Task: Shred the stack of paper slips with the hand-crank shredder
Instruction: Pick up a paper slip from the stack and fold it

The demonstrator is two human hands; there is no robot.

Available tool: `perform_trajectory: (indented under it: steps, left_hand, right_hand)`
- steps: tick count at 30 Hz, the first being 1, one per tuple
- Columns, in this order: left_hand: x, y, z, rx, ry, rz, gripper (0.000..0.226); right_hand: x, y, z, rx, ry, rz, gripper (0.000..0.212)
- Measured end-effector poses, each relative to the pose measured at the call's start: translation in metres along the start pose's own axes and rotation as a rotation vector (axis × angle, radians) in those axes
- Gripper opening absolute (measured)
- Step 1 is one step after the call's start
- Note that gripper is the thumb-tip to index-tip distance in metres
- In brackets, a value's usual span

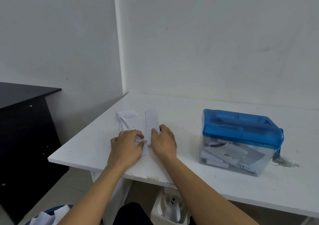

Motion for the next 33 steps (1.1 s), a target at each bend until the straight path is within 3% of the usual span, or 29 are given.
perform_trajectory:
  steps: [5, 12, 15, 18, 21, 29, 33]
  left_hand:
    - [0.001, 0.002, -0.005, -0.097, 0.046, 0.033, 0.024]
    - [0.002, 0.003, -0.007, -0.232, 0.061, 0.085, 0.039]
    - [0.003, 0.003, -0.007, -0.097, 0.109, 0.085, 0.060]
    - [0.004, -0.004, -0.006, 0.096, 0.107, -0.045, 0.075]
    - [0.004, -0.008, -0.006, 0.138, 0.068, -0.103, 0.074]
    - [0.002, -0.004, -0.004, 0.049, 0.021, -0.039, 0.050]
    - [0.002, 0.001, -0.004, -0.040, 0.060, 0.016, 0.032]
  right_hand:
    - [-0.003, -0.003, -0.002, -0.122, 0.026, -0.034, 0.041]
    - [-0.006, -0.002, -0.003, -0.062, 0.043, -0.017, 0.031]
    - [-0.006, 0.000, -0.002, -0.053, 0.039, -0.018, 0.032]
    - [-0.005, 0.002, 0.000, -0.009, 0.017, -0.016, 0.026]
    - [-0.006, 0.004, 0.001, 0.047, -0.014, -0.003, 0.023]
    - [-0.008, 0.007, -0.002, 0.082, -0.021, -0.004, 0.027]
    - [-0.008, 0.004, -0.004, -0.016, -0.013, -0.023, 0.041]
Point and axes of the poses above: each hand's wrist, its own x-axis towards the middle knuckle, its own y-axis out of the back of the hand, z = x × y, the point moved 2 cm from there along x, towards the middle knuckle, and after that the axes turned 6 degrees about -y, right-handed, at the moved point
